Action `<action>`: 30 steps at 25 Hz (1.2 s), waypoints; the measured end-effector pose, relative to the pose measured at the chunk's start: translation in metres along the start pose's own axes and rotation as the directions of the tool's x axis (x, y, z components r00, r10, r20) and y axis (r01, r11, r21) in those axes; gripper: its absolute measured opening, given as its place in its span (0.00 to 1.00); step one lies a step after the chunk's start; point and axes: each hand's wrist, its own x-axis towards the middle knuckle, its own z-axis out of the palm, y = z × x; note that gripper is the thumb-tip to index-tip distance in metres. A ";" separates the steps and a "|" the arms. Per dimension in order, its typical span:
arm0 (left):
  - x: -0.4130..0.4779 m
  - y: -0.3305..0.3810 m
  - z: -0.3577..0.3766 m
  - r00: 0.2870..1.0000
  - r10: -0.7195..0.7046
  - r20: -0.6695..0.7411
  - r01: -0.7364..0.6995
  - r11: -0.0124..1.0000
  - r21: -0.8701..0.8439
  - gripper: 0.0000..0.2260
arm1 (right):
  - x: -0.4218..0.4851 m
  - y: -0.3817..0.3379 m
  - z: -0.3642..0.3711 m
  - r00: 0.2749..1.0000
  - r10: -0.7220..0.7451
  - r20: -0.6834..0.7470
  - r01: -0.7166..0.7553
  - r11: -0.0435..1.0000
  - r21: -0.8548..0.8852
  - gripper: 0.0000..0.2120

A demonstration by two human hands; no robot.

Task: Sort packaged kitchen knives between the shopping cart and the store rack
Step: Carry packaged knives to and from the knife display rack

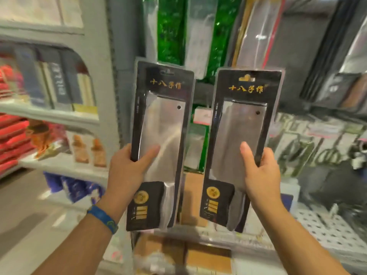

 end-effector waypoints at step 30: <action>0.211 0.161 0.238 0.937 0.318 0.147 -0.277 0.929 -0.245 0.22 | 0.292 -0.128 -0.083 0.746 -0.535 -0.397 0.417 0.840 -0.347 0.24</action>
